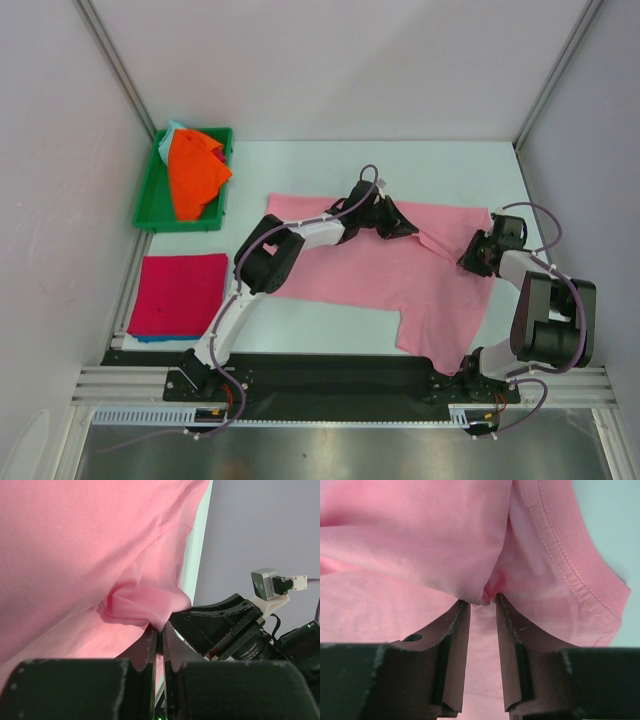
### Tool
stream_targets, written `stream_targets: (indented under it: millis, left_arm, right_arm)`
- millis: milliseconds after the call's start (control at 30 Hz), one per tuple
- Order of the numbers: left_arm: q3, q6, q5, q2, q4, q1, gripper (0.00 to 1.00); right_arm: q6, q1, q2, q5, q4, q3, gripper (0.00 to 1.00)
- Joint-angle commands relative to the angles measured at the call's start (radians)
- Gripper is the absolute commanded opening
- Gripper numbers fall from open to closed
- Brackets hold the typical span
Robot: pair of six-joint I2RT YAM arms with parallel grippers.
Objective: Fold and stack the t-shirts
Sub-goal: Fold the tshirt
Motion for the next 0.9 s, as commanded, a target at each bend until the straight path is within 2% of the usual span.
stream_targets:
  millis: [0,300,400,533,567,600,633,767,867]
  left_arm:
    - [0.018,-0.014,0.019,0.007,0.03,0.006,0.08]
    - [0.018,0.002,0.021,0.004,0.012,0.006,0.08]
    - [0.015,0.021,0.022,-0.002,-0.01,0.006,0.08]
    - [0.01,0.037,0.022,-0.008,-0.031,0.006,0.08]
    - [0.01,0.037,0.022,-0.007,-0.031,0.006,0.08]
    - [0.009,0.035,0.022,-0.007,-0.03,0.006,0.08]
    - [0.012,0.032,0.022,-0.005,-0.028,0.006,0.08]
    - [0.016,0.032,0.021,-0.005,-0.027,0.006,0.08]
    - [0.016,0.031,0.019,-0.007,-0.027,0.006,0.08]
  right_arm:
    - [0.017,0.006,0.014,-0.021,0.042,0.028,0.29]
    - [0.035,0.003,0.001,-0.043,-0.019,0.064,0.12]
    - [0.049,0.002,0.005,-0.02,-0.089,0.092,0.1]
    - [0.037,-0.003,0.016,-0.003,-0.146,0.144,0.12]
    - [0.033,-0.006,0.021,-0.009,-0.149,0.149,0.15]
    - [0.035,-0.006,0.037,-0.007,-0.151,0.155,0.25]
    - [0.035,-0.009,0.047,-0.013,-0.152,0.161,0.29]
    - [0.032,-0.011,0.093,-0.042,-0.133,0.192,0.3]
    - [0.038,-0.011,0.117,-0.053,-0.117,0.198,0.28]
